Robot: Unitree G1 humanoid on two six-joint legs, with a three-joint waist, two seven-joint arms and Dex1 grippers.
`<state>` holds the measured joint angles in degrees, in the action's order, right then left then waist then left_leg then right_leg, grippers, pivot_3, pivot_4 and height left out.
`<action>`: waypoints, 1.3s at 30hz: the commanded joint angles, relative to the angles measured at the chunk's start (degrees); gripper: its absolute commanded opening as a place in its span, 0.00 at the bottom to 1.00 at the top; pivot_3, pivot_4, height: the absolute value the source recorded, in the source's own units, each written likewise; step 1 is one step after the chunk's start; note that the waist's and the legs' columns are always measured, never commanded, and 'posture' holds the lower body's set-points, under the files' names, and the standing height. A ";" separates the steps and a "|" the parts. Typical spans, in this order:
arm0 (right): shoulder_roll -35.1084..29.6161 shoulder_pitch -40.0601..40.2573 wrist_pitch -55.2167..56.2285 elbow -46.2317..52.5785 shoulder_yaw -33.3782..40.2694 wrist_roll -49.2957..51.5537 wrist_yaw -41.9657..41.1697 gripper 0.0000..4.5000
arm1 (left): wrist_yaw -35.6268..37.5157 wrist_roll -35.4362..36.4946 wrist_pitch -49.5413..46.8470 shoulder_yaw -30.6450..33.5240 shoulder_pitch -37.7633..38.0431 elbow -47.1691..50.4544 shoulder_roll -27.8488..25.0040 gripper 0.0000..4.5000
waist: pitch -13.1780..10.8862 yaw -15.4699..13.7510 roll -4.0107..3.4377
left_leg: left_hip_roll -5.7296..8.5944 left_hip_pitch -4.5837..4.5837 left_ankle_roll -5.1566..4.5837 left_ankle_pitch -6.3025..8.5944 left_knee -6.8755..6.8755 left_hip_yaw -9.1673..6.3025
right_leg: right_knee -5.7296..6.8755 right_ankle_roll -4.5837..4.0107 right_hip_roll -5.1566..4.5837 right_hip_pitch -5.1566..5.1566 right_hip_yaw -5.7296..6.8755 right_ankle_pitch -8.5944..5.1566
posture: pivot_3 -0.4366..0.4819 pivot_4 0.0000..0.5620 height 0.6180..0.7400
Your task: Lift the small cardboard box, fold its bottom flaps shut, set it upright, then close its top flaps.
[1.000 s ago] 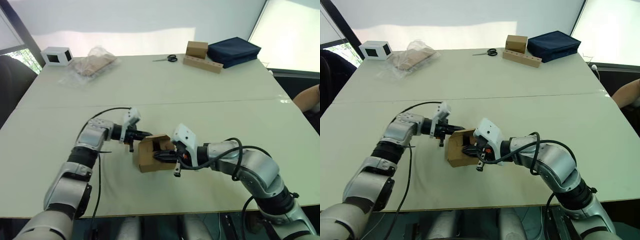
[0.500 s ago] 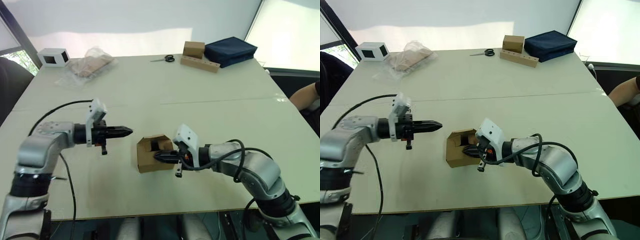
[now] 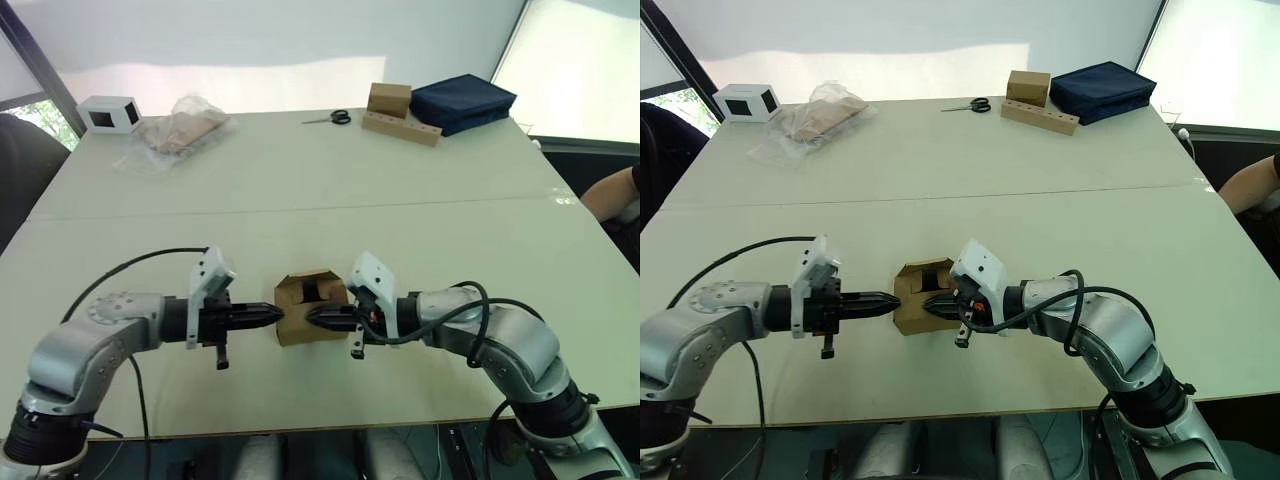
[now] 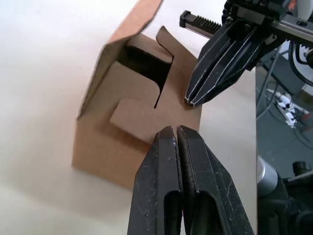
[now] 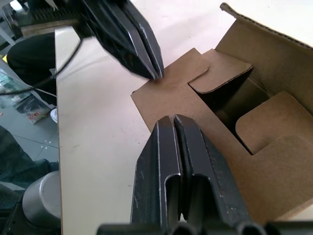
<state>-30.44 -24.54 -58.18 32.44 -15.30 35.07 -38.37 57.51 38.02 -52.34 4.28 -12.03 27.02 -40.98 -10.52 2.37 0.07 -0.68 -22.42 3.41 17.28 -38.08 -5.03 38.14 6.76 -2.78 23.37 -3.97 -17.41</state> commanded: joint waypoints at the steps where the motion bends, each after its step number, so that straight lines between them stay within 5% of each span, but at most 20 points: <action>1: -0.09 -0.07 0.70 1.31 0.36 0.46 -0.35 0.00 | -0.13 -0.09 1.82 -1.39 -0.31 0.59 -0.85 0.01 | 0.00 0.03 0.00 | 0.00 0.00 0.00 0.00 0.00 0.00 | 0.00 0.00 0.00 0.00 0.00 0.00 | 0.48 0.27 1.00; 7: 0.54 -1.04 1.29 1.21 6.24 5.27 -2.56 0.00 | -0.31 -0.37 3.56 -2.94 0.10 -0.08 -1.44 0.01 | 0.00 -0.07 0.00 | 0.00 0.00 0.00 0.00 0.00 0.00 | 0.00 0.00 0.00 0.00 0.00 0.00 | 0.48 0.27 1.00; 14: 3.96 -11.13 1.50 -7.56 16.74 12.21 -1.42 0.00 | -0.05 0.01 4.82 -3.72 -0.16 -0.33 -2.10 0.01 | 0.00 0.07 -0.01 | -0.01 0.02 0.00 0.00 0.01 0.01 | 0.01 0.00 0.02 -0.01 0.00 0.00 | 0.48 0.27 1.00; 26: 0.84 -19.96 4.85 -21.96 3.26 -0.73 -7.48 0.00 | -1.37 1.14 4.74 -2.75 -0.13 0.88 -2.23 0.01 | -0.01 0.12 -0.01 | -0.01 0.02 0.00 0.00 0.06 0.05 | -0.02 0.00 0.01 0.03 -0.02 0.00 | 0.48 0.27 1.00; 39: -0.50 -15.68 1.74 -15.44 1.16 0.32 -12.33 0.00 | -2.11 0.77 6.11 -3.00 0.31 -0.40 -2.10 0.01 | -0.01 0.09 -0.01 | -0.01 0.01 0.00 0.00 0.06 0.04 | -0.02 0.00 -0.01 0.03 -0.02 0.00 | 0.48 0.27 1.00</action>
<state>-30.49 -40.44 -56.02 13.95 -15.06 34.14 -50.61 55.70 38.73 -46.93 0.81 -11.67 26.52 -42.78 -10.53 2.46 0.05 -0.69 -22.41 3.41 17.28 -38.02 -5.00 38.13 6.76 -2.79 23.40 -3.99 -17.42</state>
